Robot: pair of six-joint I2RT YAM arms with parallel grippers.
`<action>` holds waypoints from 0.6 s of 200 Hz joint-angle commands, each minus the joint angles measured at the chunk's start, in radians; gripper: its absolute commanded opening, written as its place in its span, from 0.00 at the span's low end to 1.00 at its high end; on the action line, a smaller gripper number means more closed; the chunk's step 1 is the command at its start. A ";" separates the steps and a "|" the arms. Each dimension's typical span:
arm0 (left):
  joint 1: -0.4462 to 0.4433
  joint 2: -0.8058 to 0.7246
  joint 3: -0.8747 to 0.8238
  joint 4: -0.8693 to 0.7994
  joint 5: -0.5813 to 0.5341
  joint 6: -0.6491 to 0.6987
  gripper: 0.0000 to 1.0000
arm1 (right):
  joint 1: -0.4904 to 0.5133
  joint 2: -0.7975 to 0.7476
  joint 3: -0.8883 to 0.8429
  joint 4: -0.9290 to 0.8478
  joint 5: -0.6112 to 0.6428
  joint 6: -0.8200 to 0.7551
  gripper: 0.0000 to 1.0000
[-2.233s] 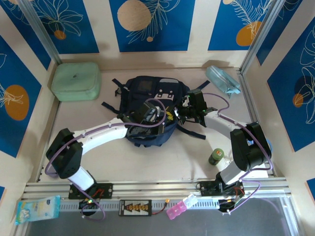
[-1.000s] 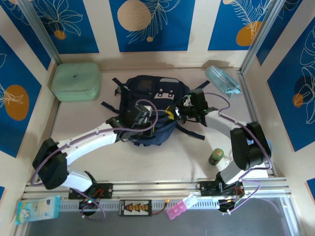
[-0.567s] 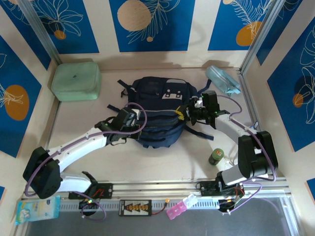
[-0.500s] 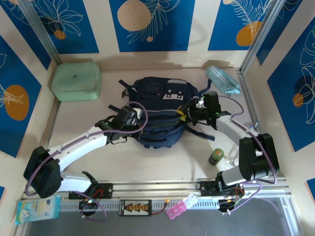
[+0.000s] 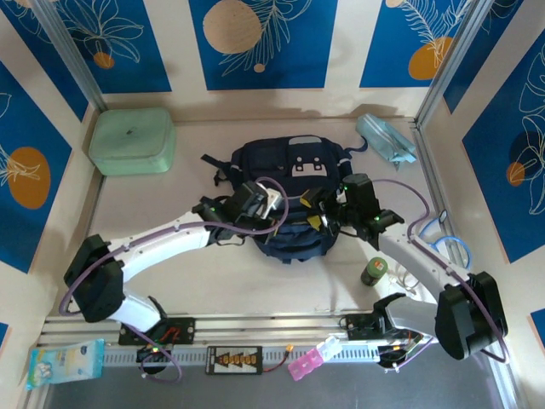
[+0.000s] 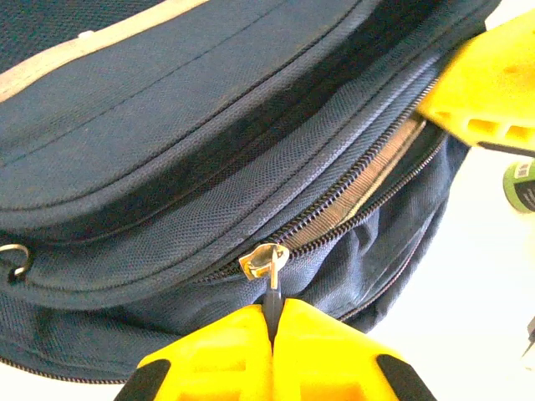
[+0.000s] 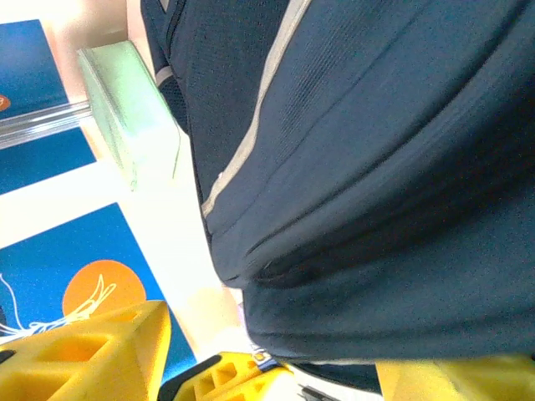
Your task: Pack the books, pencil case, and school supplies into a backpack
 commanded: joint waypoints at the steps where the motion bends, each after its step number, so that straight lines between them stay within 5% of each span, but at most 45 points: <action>1: -0.035 0.027 0.061 0.075 0.045 0.019 0.00 | 0.020 0.002 -0.018 -0.049 0.082 0.056 0.65; 66: -0.053 0.052 0.082 0.079 0.054 0.027 0.00 | 0.065 0.082 0.024 -0.042 0.142 0.058 0.59; 120: -0.046 0.063 0.070 -0.002 -0.043 0.026 0.00 | 0.063 0.104 0.059 -0.045 0.186 0.043 0.21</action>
